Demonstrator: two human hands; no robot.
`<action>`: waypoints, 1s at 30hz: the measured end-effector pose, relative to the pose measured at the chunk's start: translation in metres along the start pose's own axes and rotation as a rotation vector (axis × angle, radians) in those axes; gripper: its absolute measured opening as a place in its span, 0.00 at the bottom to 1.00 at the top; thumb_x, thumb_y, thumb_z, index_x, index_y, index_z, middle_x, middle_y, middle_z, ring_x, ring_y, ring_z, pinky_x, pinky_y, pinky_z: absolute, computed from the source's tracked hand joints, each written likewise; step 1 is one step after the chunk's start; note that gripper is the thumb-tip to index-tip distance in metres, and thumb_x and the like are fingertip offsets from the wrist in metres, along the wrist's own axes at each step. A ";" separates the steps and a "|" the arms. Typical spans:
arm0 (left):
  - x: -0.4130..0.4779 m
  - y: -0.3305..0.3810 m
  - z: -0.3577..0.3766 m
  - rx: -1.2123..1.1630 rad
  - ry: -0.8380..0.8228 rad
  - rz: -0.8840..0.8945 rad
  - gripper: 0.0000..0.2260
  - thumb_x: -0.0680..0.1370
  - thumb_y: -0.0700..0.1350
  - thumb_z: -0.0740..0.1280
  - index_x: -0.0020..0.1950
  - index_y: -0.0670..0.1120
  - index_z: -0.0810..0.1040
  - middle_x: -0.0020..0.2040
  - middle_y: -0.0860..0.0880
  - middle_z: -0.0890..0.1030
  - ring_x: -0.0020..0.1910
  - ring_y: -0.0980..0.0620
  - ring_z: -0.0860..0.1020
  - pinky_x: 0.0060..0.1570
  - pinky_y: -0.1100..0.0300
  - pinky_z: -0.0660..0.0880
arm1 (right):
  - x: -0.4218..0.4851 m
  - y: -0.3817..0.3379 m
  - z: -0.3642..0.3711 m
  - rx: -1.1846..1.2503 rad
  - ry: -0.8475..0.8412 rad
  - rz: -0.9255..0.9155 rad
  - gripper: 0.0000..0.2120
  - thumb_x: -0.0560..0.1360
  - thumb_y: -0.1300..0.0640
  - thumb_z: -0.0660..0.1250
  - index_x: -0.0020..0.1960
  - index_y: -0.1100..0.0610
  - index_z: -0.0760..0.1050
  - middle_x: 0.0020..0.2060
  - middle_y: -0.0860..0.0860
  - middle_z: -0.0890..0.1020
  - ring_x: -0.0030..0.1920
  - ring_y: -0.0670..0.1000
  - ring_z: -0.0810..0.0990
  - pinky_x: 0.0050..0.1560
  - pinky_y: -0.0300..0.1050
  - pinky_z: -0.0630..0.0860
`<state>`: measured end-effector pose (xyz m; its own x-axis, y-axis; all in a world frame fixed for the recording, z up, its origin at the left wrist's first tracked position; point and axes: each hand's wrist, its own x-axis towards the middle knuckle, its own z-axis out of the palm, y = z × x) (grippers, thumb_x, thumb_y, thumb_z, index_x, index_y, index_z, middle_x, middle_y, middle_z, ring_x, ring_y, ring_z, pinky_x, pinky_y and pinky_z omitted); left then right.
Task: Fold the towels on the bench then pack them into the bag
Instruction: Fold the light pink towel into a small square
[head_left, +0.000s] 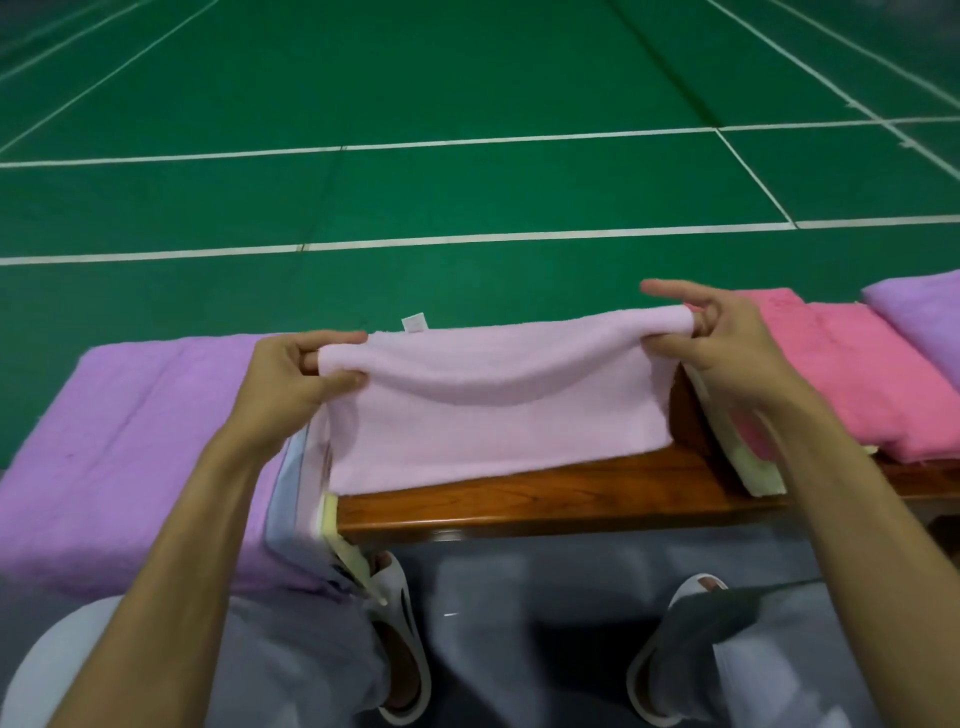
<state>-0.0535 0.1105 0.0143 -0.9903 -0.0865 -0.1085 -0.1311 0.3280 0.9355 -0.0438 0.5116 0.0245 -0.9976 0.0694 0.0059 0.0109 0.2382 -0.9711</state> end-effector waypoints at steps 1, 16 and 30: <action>0.000 0.002 -0.003 0.121 0.045 0.033 0.17 0.72 0.35 0.77 0.60 0.47 0.85 0.49 0.51 0.87 0.49 0.50 0.85 0.45 0.58 0.83 | -0.001 -0.005 -0.004 -0.058 0.010 -0.007 0.23 0.75 0.73 0.71 0.66 0.58 0.79 0.50 0.53 0.87 0.50 0.49 0.86 0.51 0.37 0.81; 0.011 -0.002 -0.011 0.502 0.482 0.673 0.05 0.71 0.39 0.78 0.42 0.45 0.83 0.47 0.43 0.76 0.49 0.46 0.74 0.46 0.56 0.68 | 0.010 -0.007 -0.004 -0.493 0.284 -0.401 0.15 0.72 0.66 0.72 0.55 0.51 0.85 0.49 0.53 0.88 0.49 0.49 0.86 0.54 0.45 0.81; -0.014 -0.008 0.063 0.747 -0.090 0.410 0.25 0.81 0.64 0.63 0.69 0.48 0.77 0.67 0.48 0.75 0.68 0.46 0.71 0.68 0.48 0.70 | -0.007 0.017 0.093 -1.045 -0.180 -0.131 0.30 0.84 0.45 0.57 0.81 0.56 0.58 0.82 0.55 0.55 0.82 0.59 0.52 0.80 0.59 0.54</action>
<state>-0.0416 0.1678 -0.0130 -0.9617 0.2392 0.1336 0.2738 0.8536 0.4432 -0.0431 0.4253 -0.0143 -0.9898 -0.1407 -0.0234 -0.1287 0.9515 -0.2793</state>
